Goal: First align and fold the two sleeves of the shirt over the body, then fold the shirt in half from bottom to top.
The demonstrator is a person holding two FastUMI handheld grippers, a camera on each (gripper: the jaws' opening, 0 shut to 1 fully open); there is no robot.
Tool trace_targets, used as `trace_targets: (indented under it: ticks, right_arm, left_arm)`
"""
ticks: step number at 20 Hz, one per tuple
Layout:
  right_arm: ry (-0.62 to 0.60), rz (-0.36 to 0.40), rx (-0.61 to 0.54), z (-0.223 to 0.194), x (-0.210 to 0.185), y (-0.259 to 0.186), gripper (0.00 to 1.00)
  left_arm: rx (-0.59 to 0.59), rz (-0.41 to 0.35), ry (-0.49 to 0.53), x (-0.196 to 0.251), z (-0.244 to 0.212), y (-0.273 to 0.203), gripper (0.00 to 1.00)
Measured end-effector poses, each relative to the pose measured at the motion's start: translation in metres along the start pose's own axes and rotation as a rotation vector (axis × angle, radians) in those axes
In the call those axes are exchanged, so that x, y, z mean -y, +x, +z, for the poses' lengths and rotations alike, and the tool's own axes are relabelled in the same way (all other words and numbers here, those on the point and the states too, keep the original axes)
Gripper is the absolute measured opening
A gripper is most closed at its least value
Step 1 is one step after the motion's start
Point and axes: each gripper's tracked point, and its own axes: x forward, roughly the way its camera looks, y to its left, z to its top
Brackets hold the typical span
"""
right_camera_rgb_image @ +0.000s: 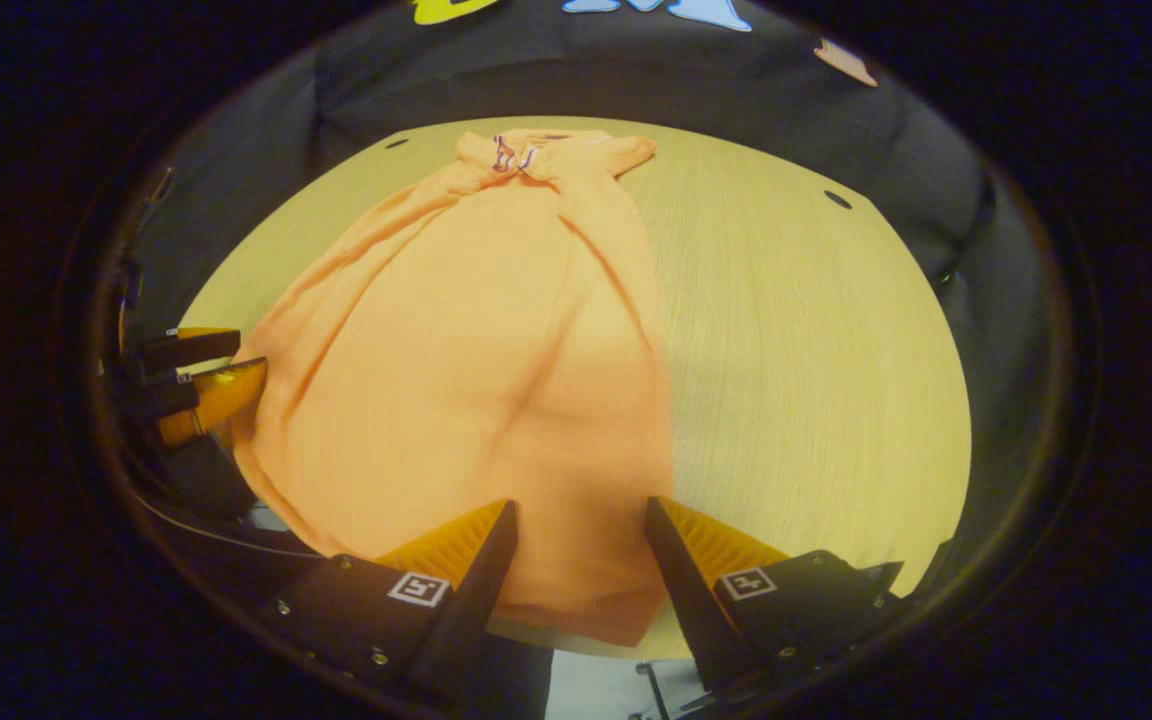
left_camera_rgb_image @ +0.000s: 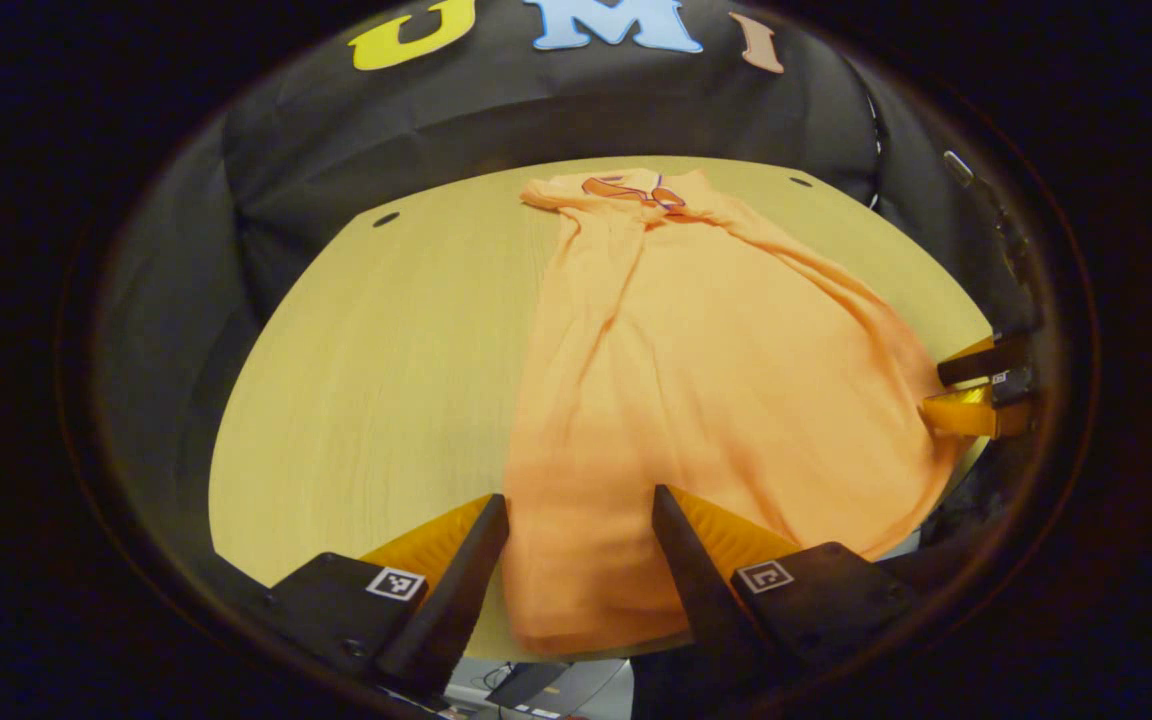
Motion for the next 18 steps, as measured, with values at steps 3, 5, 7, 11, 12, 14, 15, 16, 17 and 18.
trace_targets:
  ticks: [3,5,7,11,12,14,15,16,17,18]
  right_arm:
    - [-0.020,0.022,0.047,0.002,-0.005,0.001,0.81]
    - [-0.002,0.031,0.075,0.003,-0.012,0.001,0.52]
    - [0.012,0.021,0.065,0.002,-0.012,0.002,0.24]
    - [0.035,0.041,0.043,0.006,-0.014,0.004,0.01]
    - [0.044,0.044,0.030,0.006,-0.014,0.004,0.00]
    - [0.065,0.052,0.013,0.009,-0.016,0.004,0.00]
    - [0.071,0.050,0.015,0.012,-0.015,0.005,0.00]
    - [0.075,0.051,0.018,0.016,-0.015,0.004,0.01]
    - [0.079,0.053,0.031,0.022,-0.016,0.003,0.00]
    - [0.084,0.057,0.043,0.028,-0.017,0.000,0.00]
  left_arm:
    - [0.021,-0.047,0.033,0.014,0.002,0.001,0.87]
    - [0.025,-0.094,0.083,0.031,0.001,0.004,0.59]
    - [0.019,-0.112,0.079,0.033,0.002,0.005,0.28]
    - [0.015,-0.118,0.048,0.032,0.003,0.001,0.07]
    - [0.011,-0.117,0.062,0.032,0.007,0.003,0.06]
    - [0.006,-0.117,0.062,0.033,0.010,0.003,0.06]
    - [0.005,-0.114,0.057,0.031,0.013,0.003,0.06]
    - [0.012,-0.112,0.047,0.028,0.019,0.003,0.06]
    - [0.024,-0.112,0.034,0.027,0.027,0.002,0.06]
    - [0.037,-0.113,0.021,0.026,0.037,0.000,0.06]
